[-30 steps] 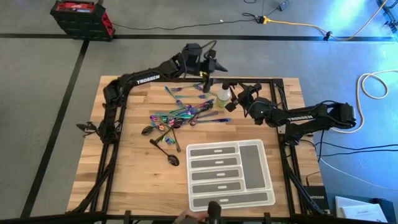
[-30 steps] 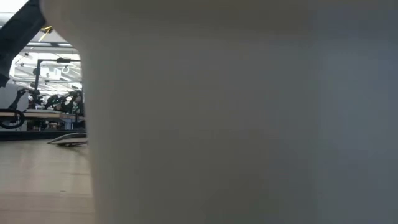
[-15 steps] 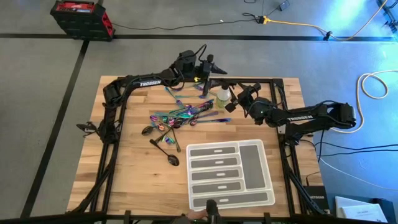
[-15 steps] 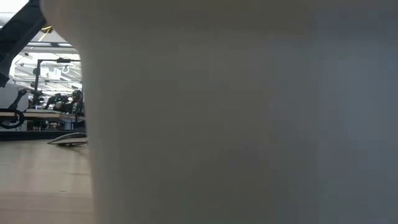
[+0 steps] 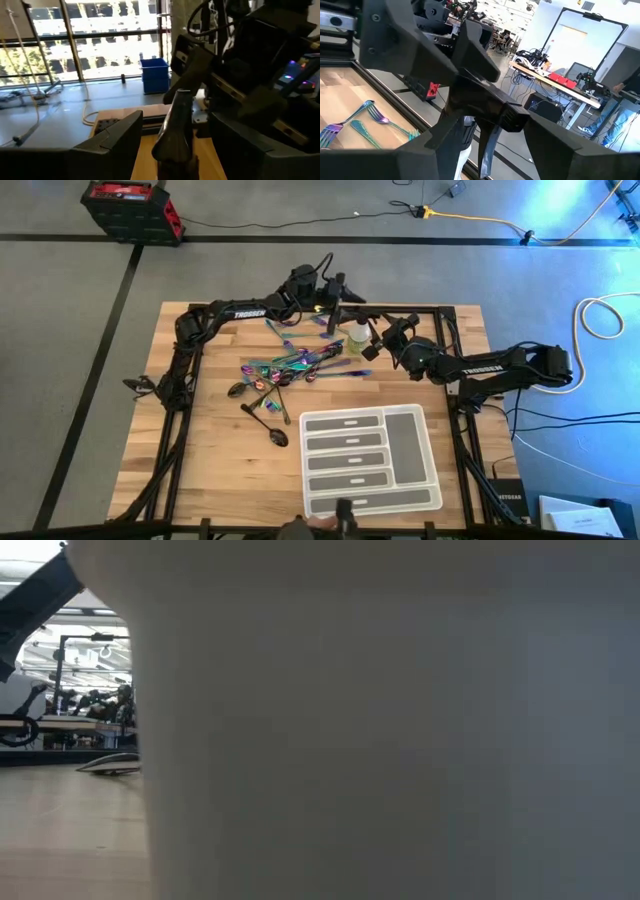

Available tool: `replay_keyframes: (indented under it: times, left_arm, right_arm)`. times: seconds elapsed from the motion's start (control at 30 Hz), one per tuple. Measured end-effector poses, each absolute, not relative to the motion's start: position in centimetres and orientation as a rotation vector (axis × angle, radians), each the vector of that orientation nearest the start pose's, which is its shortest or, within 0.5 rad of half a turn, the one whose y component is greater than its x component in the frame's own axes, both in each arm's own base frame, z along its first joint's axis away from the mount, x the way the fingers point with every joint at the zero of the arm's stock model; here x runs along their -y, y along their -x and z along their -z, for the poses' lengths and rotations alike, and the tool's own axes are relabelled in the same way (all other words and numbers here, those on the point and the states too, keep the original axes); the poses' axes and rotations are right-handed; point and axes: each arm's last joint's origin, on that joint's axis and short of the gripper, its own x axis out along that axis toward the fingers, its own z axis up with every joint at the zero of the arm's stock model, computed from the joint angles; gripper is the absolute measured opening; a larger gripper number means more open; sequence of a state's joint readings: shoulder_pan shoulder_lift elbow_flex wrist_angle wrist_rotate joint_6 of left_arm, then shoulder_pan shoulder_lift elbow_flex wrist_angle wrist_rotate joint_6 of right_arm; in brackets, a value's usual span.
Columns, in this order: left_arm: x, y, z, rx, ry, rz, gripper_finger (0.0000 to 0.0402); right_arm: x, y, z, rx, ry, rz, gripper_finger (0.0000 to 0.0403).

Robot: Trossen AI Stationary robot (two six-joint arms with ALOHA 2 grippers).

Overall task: Sort silverware
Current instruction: Move the white spray bottle to the top left of the table

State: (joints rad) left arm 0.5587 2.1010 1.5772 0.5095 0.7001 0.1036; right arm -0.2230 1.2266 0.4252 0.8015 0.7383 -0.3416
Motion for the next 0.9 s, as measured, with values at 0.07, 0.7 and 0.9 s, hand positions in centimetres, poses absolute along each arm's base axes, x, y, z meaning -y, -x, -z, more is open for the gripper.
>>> replay_keyframes:
  times: [0.07, 0.7, 0.9]
  left_arm:
    - [-24.16, -42.15, -25.92, -0.006, -0.093, 0.146, 0.0217]
    - [-23.24, -42.88, -25.29, -0.017, -0.058, 0.185, 0.0194]
    - [-23.33, -42.9, -25.26, -0.021, -0.053, 0.154, 0.0144]
  right_arm:
    - [7.07, -22.35, -21.73, -0.169, 0.316, 0.951, 0.0188]
    - [7.02, -22.39, -21.69, -0.17, 0.316, 0.932, 0.0188]
    - [7.02, -22.4, -21.7, -0.168, 0.315, 0.932, 0.0188]
